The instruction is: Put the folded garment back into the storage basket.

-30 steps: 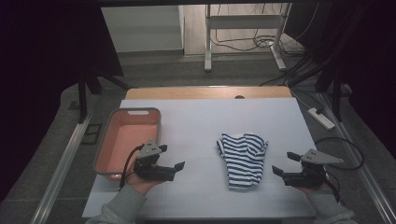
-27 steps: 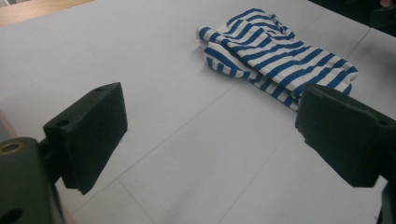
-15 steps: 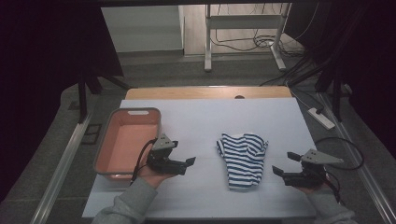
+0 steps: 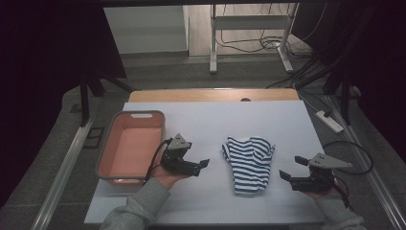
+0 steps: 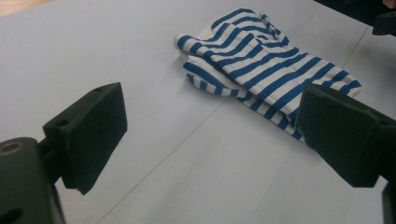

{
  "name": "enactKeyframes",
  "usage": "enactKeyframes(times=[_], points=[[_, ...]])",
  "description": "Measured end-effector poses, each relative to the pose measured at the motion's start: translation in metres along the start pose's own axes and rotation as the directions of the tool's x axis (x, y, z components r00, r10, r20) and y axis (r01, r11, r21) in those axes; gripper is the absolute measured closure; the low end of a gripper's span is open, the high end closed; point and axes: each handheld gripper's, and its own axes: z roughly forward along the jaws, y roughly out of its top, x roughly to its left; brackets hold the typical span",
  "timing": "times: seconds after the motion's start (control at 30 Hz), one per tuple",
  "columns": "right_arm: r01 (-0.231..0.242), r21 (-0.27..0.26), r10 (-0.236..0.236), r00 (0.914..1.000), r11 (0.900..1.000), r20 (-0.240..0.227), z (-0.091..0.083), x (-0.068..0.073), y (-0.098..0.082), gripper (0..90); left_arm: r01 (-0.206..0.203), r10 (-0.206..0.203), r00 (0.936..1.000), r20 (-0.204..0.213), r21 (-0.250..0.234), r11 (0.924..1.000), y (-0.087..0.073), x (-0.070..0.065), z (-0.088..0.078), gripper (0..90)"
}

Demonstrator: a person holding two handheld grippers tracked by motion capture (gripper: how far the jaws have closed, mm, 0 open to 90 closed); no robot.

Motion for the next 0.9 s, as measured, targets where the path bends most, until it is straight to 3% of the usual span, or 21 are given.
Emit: enactKeyframes(times=[0.9], points=[[-0.001, 0.004, 0.001, 1.0, 1.0, -0.006, 0.001, 0.0, -0.001, 15.2, 0.012, -0.014, 0.9989, 0.044, 0.035, 0.9993, 0.021, -0.002, 0.041, 9.2]])
